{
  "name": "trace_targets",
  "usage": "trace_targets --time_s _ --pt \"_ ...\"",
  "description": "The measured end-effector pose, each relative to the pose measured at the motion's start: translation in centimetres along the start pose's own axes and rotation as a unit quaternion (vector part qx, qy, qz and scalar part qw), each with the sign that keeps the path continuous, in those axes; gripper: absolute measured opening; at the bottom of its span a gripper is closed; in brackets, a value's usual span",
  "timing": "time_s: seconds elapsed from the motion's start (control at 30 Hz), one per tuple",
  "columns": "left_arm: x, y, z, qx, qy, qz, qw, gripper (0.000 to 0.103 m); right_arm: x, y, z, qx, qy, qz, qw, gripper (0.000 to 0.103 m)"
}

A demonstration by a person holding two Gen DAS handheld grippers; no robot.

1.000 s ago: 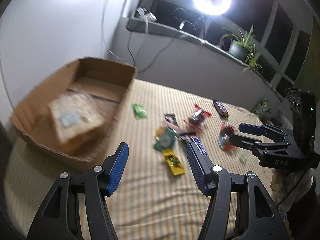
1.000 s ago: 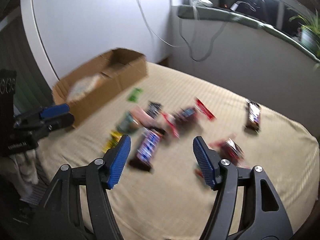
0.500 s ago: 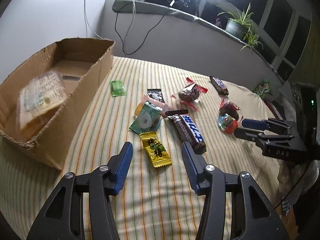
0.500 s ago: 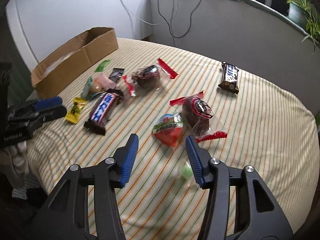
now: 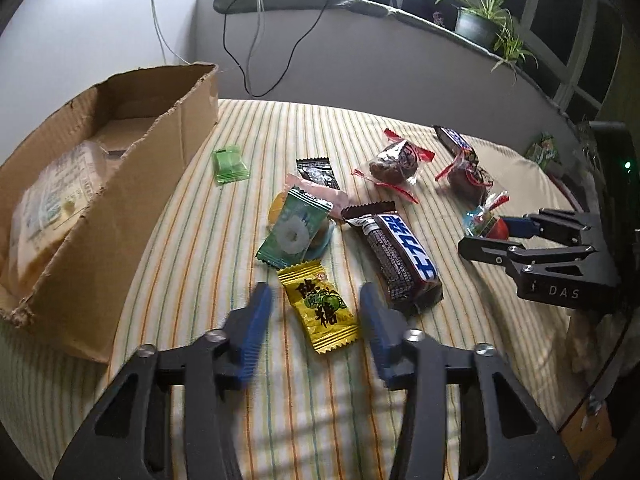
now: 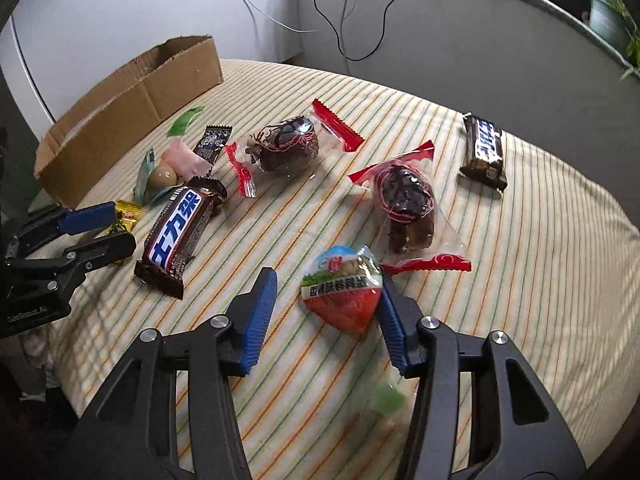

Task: Organize snacks
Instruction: 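Grasp the red-wrapped egg snack with the right tool while the left grasps yellow candy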

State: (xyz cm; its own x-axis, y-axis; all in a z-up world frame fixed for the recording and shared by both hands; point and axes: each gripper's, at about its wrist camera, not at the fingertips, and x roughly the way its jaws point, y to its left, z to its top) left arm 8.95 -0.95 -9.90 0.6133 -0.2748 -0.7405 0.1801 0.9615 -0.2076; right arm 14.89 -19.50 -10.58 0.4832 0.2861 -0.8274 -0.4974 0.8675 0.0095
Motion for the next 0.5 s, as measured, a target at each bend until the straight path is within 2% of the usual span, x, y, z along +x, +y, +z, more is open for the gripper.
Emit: trace_targets --time_s 0.03,0.1,0.13,0.5 --pt "0.0 0.1 0.0 -0.001 -0.002 0.000 1.0000 0.036 0.0 0.1 0.0 -0.001 0.000 -0.001 1.000 0.050" --pt "0.0 0.3 0.0 -0.004 -0.004 0.000 1.0000 0.026 -0.1 0.2 -0.1 -0.004 -0.001 -0.006 1.000 0.035" --pt "0.0 0.3 0.1 -0.005 -0.005 -0.001 1.0000 0.025 -0.1 0.3 -0.1 -0.004 -0.001 -0.008 1.000 0.034" --pt "-1.0 0.3 -0.1 -0.007 -0.017 -0.017 0.9997 0.023 -2.0 0.3 -0.5 0.005 -0.013 0.006 1.000 0.032"
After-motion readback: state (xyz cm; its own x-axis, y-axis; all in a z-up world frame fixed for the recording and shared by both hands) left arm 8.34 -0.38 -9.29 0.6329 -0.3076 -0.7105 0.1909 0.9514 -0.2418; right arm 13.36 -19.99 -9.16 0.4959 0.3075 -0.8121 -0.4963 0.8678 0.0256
